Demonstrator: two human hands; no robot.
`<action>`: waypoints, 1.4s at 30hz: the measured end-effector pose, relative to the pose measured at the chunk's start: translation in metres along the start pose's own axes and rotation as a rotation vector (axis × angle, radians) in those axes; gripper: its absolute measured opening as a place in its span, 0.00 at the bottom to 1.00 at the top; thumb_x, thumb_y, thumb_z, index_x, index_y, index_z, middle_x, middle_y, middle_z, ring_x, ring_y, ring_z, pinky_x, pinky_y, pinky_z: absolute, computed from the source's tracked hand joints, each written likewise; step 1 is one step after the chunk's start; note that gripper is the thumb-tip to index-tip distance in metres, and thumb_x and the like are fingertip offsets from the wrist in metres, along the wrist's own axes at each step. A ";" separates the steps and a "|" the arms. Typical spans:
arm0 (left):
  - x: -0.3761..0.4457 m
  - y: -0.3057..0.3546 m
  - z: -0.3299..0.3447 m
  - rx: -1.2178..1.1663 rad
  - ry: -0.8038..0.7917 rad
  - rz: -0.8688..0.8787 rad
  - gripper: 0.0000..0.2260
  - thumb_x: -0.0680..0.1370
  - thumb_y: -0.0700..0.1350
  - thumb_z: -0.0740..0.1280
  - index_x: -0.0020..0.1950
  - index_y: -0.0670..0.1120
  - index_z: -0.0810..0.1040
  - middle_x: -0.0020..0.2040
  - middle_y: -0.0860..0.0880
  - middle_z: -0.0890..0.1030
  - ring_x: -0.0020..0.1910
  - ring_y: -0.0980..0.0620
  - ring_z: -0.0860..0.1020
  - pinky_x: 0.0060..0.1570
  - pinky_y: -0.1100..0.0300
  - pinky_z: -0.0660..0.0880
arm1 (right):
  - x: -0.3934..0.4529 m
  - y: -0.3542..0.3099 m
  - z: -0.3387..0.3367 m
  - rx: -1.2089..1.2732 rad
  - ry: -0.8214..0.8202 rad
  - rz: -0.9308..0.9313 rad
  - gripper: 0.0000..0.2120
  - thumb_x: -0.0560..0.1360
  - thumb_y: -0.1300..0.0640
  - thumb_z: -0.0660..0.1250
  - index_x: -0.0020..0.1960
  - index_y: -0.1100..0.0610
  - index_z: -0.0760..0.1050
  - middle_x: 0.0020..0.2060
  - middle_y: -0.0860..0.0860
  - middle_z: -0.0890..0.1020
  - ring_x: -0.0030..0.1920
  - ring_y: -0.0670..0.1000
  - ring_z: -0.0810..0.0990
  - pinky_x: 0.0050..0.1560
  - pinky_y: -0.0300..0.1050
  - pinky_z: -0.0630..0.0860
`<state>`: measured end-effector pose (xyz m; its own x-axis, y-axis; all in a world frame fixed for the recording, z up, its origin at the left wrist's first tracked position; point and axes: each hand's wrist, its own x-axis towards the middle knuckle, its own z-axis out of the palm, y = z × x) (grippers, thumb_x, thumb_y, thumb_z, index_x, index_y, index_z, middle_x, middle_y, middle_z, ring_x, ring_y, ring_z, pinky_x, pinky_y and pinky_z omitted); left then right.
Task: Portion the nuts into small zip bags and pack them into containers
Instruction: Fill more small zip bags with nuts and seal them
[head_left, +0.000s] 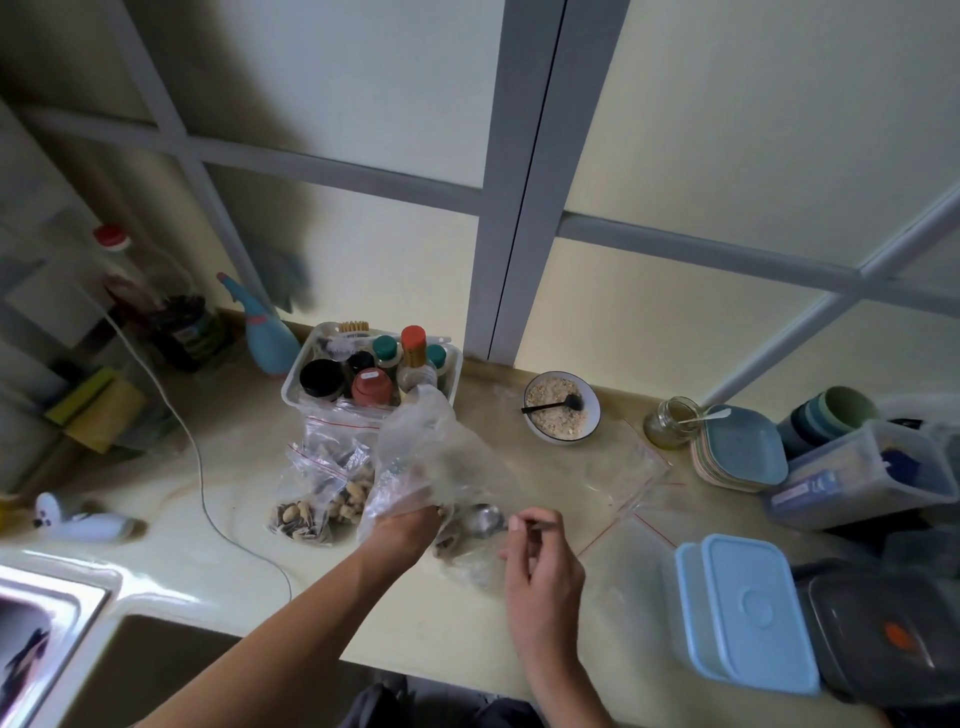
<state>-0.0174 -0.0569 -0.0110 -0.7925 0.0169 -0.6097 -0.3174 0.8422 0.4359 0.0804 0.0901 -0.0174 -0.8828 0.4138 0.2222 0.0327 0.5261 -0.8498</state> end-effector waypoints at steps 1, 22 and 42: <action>0.002 0.001 -0.001 0.000 -0.009 0.008 0.07 0.79 0.44 0.61 0.54 0.53 0.74 0.50 0.51 0.78 0.49 0.52 0.77 0.47 0.63 0.72 | 0.003 0.003 0.007 0.016 -0.004 0.015 0.05 0.83 0.46 0.62 0.49 0.44 0.70 0.34 0.46 0.80 0.34 0.47 0.82 0.36 0.48 0.78; -0.008 0.024 0.006 0.216 -0.026 0.035 0.15 0.84 0.42 0.58 0.70 0.45 0.73 0.67 0.46 0.76 0.69 0.48 0.74 0.64 0.60 0.69 | 0.029 0.048 0.076 0.407 0.053 0.530 0.06 0.84 0.59 0.61 0.49 0.52 0.73 0.39 0.52 0.86 0.44 0.51 0.87 0.50 0.51 0.82; -0.019 0.066 -0.013 0.650 0.276 0.198 0.11 0.80 0.43 0.66 0.63 0.47 0.79 0.60 0.47 0.81 0.61 0.45 0.79 0.59 0.54 0.75 | 0.045 0.059 0.035 -0.336 -0.120 -0.216 0.12 0.84 0.53 0.52 0.47 0.54 0.71 0.38 0.51 0.78 0.38 0.57 0.78 0.40 0.50 0.73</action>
<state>-0.0304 -0.0091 0.0379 -0.9323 0.1383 -0.3342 0.1512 0.9884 -0.0126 0.0263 0.1141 -0.0740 -0.9339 0.1879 0.3042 -0.0258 0.8130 -0.5816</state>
